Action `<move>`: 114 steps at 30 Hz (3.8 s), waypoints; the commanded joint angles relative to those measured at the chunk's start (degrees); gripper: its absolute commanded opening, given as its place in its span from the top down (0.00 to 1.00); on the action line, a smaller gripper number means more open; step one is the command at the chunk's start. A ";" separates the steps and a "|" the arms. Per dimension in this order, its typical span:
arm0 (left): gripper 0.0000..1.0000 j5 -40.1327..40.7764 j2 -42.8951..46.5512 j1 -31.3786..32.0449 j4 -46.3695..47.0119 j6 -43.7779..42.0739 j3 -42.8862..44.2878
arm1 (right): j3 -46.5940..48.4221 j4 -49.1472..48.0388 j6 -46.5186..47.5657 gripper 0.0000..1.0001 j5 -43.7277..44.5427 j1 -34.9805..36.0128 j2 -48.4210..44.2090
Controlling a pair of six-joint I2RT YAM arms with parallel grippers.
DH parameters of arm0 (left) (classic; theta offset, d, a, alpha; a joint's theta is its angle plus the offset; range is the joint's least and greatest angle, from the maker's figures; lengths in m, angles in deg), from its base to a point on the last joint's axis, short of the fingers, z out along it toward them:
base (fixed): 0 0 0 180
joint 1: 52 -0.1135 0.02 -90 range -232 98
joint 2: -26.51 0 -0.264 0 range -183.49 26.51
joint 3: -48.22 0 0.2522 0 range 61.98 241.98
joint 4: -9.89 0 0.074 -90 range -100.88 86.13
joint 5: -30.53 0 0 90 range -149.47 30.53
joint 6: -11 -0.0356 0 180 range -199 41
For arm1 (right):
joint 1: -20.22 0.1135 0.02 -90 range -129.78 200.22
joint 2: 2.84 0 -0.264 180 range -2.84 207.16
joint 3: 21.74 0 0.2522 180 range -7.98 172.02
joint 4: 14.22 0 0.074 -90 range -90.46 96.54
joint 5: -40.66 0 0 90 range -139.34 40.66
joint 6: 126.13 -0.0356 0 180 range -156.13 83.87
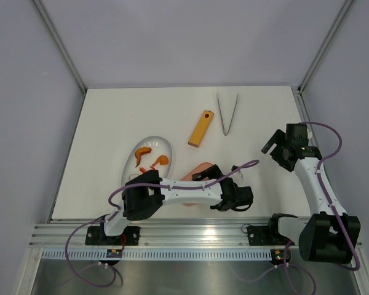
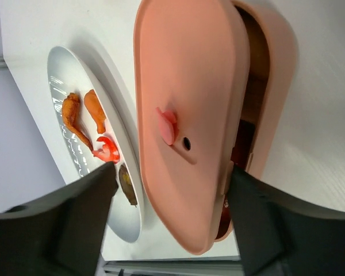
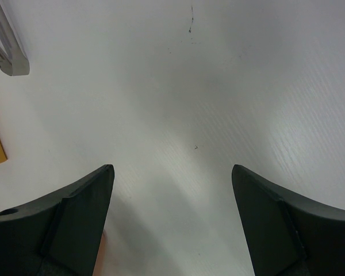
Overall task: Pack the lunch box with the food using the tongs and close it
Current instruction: Close the box lid on the packing box.
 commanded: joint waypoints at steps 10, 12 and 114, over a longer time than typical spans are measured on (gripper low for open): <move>0.01 -7.48 7.03 0.28 1.46 -1.75 2.43 | 0.53 -0.91 1.02 0.09 -0.36 -0.30 -1.27; 0.01 -8.89 8.17 0.19 2.16 -2.19 2.95 | 0.62 -0.91 1.11 0.09 -0.63 -0.30 -1.01; 1.00 -38.60 54.14 -31.36 26.50 14.60 -40.63 | 14.60 -0.56 -3.55 1.00 6.67 51.03 26.49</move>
